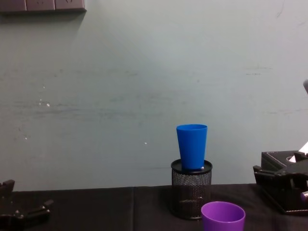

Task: Pick up one cup with a gripper and tap it against the other cup.

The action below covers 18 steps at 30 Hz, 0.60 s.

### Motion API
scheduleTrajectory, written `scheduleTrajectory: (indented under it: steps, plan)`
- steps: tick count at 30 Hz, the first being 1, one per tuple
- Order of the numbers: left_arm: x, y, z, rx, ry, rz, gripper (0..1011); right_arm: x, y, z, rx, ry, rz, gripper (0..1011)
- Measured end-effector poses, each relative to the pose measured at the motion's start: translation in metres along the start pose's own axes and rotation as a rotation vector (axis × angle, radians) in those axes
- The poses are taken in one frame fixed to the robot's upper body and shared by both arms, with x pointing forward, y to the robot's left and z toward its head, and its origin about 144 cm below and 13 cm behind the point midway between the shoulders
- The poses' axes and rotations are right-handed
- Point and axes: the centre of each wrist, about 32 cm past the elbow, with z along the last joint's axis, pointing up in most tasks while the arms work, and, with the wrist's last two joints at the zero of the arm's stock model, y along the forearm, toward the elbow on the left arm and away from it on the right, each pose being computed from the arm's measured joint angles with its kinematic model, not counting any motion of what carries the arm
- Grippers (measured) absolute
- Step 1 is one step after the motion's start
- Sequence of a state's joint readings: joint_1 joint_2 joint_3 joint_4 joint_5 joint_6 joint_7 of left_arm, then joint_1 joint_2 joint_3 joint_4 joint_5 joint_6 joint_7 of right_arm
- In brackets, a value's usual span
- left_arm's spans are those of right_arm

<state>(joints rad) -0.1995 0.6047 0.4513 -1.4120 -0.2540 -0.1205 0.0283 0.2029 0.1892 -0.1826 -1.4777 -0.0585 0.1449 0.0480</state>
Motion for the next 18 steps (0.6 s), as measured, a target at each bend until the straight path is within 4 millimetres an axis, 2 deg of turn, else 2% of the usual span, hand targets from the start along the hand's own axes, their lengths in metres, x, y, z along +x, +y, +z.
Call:
scheduleTrajectory:
  steps: [18]
  plan:
    - [0.0,0.0,0.0,0.0,0.0,0.0,1000,0.0,0.0,0.0,0.0,0.0,0.0,1003]
